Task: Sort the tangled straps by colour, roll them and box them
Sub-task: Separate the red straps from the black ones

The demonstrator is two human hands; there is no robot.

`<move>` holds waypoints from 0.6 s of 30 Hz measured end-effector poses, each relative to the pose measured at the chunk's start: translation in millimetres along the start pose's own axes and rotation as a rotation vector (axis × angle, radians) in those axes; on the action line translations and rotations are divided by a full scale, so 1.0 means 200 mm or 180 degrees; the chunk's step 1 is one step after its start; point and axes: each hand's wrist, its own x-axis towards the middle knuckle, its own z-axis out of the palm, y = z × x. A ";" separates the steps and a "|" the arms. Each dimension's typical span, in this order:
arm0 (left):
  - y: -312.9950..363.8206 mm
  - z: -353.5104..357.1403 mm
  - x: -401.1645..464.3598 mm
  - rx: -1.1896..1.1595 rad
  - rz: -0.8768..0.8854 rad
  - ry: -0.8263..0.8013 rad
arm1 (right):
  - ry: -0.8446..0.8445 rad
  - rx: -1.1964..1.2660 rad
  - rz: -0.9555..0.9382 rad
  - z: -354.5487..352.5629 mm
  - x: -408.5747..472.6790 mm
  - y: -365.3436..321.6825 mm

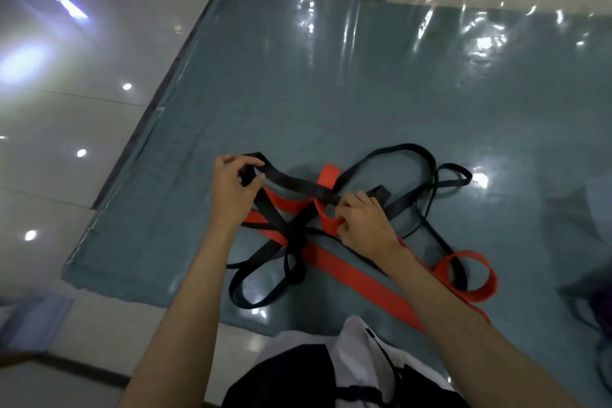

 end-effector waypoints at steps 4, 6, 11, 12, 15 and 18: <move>-0.04 -0.01 0.00 -0.0185 -0.0247 0.0083 | 0.0378 0.0680 0.0011 -0.14 -0.17 0.05; -0.05 -0.02 -0.01 -0.0195 -0.0410 0.0157 | 0.0497 0.0974 0.0221 -0.21 -0.24 0.10; -0.07 -0.03 -0.06 -0.0363 -0.0486 0.0393 | 0.1075 0.0910 0.0115 -0.35 -0.38 0.16; -0.08 -0.03 -0.07 -0.0403 -0.0456 0.0471 | 0.1097 0.0766 0.0106 -0.36 -0.40 0.17; -0.11 -0.03 -0.09 -0.0402 -0.0460 0.0685 | 0.1341 0.0272 0.0128 -0.36 -0.46 0.22; -0.13 -0.04 -0.12 -0.0612 -0.0473 0.0785 | 0.1720 0.0158 0.0371 -0.36 -0.53 0.27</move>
